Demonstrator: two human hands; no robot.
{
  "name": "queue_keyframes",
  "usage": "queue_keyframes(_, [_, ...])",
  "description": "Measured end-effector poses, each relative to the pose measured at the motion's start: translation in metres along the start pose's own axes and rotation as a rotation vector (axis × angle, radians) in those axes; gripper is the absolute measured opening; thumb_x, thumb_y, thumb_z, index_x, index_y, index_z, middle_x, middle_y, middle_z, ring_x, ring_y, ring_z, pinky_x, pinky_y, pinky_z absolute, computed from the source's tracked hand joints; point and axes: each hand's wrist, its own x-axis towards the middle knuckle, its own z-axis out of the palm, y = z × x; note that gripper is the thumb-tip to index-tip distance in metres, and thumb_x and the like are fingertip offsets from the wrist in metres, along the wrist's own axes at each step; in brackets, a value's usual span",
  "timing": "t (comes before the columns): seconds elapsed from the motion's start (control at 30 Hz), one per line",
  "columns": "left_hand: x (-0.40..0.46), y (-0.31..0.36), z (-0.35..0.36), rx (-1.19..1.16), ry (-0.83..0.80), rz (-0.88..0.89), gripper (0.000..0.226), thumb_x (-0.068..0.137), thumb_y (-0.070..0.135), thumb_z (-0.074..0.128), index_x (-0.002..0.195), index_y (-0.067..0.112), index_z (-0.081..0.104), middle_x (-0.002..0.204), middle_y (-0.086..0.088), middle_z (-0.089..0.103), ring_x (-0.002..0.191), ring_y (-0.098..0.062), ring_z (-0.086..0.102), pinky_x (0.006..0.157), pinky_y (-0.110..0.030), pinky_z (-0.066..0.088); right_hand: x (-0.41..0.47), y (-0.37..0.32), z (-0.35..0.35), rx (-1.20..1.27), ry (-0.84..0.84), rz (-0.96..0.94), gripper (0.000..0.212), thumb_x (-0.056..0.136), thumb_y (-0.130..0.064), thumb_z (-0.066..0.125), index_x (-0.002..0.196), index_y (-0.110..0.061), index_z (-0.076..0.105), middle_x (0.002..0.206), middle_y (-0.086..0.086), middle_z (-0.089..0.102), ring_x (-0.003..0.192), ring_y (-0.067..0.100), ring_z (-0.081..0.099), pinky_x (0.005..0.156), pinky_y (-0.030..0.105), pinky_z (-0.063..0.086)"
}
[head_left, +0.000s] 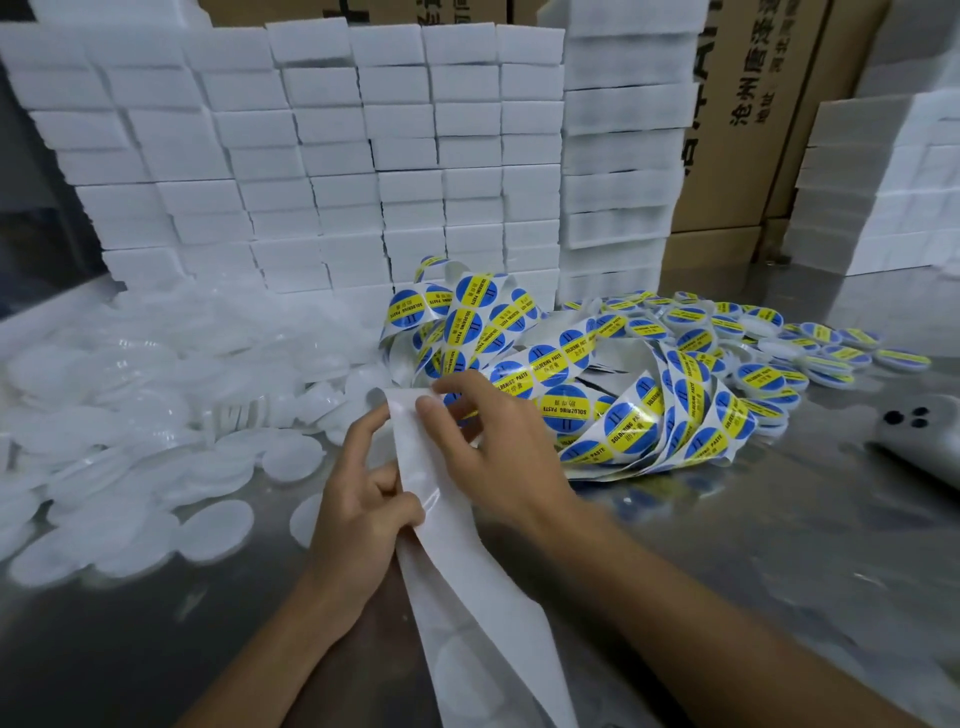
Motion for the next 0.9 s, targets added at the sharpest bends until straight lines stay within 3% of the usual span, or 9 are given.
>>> queue_keyframes(0.1, [-0.003, 0.004, 0.001, 0.008, -0.076, 0.004, 0.083, 0.057, -0.004, 0.049, 0.127, 0.042, 0.052, 0.081, -0.041, 0.059, 0.062, -0.032, 0.051, 0.059, -0.039, 0.039, 0.001, -0.001, -0.002, 0.478, -0.031, 0.253, 0.023, 0.088, -0.031, 0.073, 0.108, -0.022, 0.066, 0.085, -0.003, 0.070, 0.071, 0.005, 0.067, 0.066, 0.022, 0.055])
queue_keyframes(0.2, [-0.004, 0.004, -0.002, 0.003, -0.112, 0.005, 0.077, 0.058, -0.002, 0.049, 0.124, 0.037, 0.056, 0.081, -0.042, 0.058, 0.065, -0.037, 0.052, 0.062, -0.044, 0.039, 0.003, -0.001, -0.008, 0.746, -0.063, 0.332, 0.029, 0.083, -0.008, 0.076, 0.108, -0.021, 0.072, 0.072, 0.009, 0.066, 0.063, 0.022, 0.059, 0.065, 0.035, 0.053])
queue_keyframes(0.27, [-0.004, 0.002, -0.005, -0.015, -0.115, 0.010, 0.062, 0.067, 0.004, 0.053, 0.123, 0.032, 0.058, 0.087, -0.034, 0.066, 0.071, -0.039, 0.060, 0.066, -0.045, 0.045, 0.003, -0.001, -0.010, 0.693, -0.111, 0.261, 0.037, 0.086, -0.003, 0.072, 0.115, -0.025, 0.071, 0.067, 0.008, 0.057, 0.059, 0.029, 0.048, 0.060, 0.040, 0.045])
queue_keyframes(0.37, [-0.002, 0.003, -0.006, -0.057, -0.055, 0.007, 0.039, 0.083, 0.020, 0.061, 0.121, 0.029, 0.062, 0.099, -0.015, 0.073, 0.085, -0.032, 0.070, 0.073, -0.046, 0.053, -0.001, -0.005, -0.006, 0.647, -0.176, 0.115, 0.052, 0.086, 0.010, 0.065, 0.122, -0.028, 0.064, 0.126, -0.007, 0.063, 0.090, 0.051, 0.063, 0.077, 0.055, 0.053])
queue_keyframes(0.47, [0.004, 0.005, -0.010, -0.098, 0.077, -0.012, 0.033, 0.091, 0.014, 0.062, 0.121, 0.027, 0.062, 0.101, -0.007, 0.075, 0.087, -0.026, 0.072, 0.068, -0.038, 0.057, -0.004, -0.006, -0.001, 0.628, -0.237, 0.016, 0.060, 0.084, 0.016, 0.061, 0.132, -0.021, 0.059, 0.146, -0.010, 0.048, 0.110, 0.037, 0.065, 0.092, 0.050, 0.055])
queue_keyframes(0.6, [0.007, 0.007, -0.014, -0.084, 0.174, -0.008, 0.030, 0.089, -0.004, 0.060, 0.111, 0.015, 0.066, 0.097, -0.008, 0.076, 0.083, -0.023, 0.073, 0.062, -0.031, 0.059, -0.006, 0.001, 0.000, 0.381, -0.181, -0.141, 0.054, 0.085, 0.003, 0.069, 0.134, -0.016, 0.059, 0.143, -0.005, 0.050, 0.088, -0.002, 0.063, 0.071, 0.018, 0.051])
queue_keyframes(0.67, [0.007, 0.007, -0.013, -0.085, 0.206, 0.009, 0.019, 0.088, -0.002, 0.062, 0.104, 0.006, 0.069, 0.092, -0.012, 0.076, 0.079, -0.022, 0.073, 0.062, -0.028, 0.059, -0.008, 0.005, 0.002, 0.166, -0.081, -0.256, 0.041, 0.086, -0.011, 0.072, 0.126, -0.018, 0.065, 0.138, -0.004, 0.052, 0.071, 0.005, 0.062, 0.065, 0.023, 0.052])
queue_keyframes(0.77, [0.008, 0.005, -0.013, -0.075, 0.265, 0.040, 0.012, 0.087, 0.002, 0.066, 0.096, 0.005, 0.071, 0.086, -0.011, 0.076, 0.073, -0.019, 0.072, 0.060, -0.022, 0.056, -0.008, 0.007, 0.002, -0.035, 0.040, -0.356, 0.023, 0.088, -0.026, 0.071, 0.111, -0.021, 0.073, 0.132, -0.001, 0.054, 0.082, 0.013, 0.063, 0.064, 0.039, 0.055])
queue_keyframes(0.9, [0.009, 0.003, -0.011, 0.000, 0.284, 0.102, 0.014, 0.086, 0.002, 0.068, 0.086, 0.015, 0.073, 0.078, -0.003, 0.076, 0.067, -0.011, 0.070, 0.058, -0.019, 0.055, -0.003, 0.006, -0.001, -0.172, 0.158, -0.549, 0.010, 0.089, -0.018, 0.072, 0.095, -0.013, 0.077, 0.097, 0.002, 0.069, 0.082, 0.024, 0.065, 0.062, 0.040, 0.052])
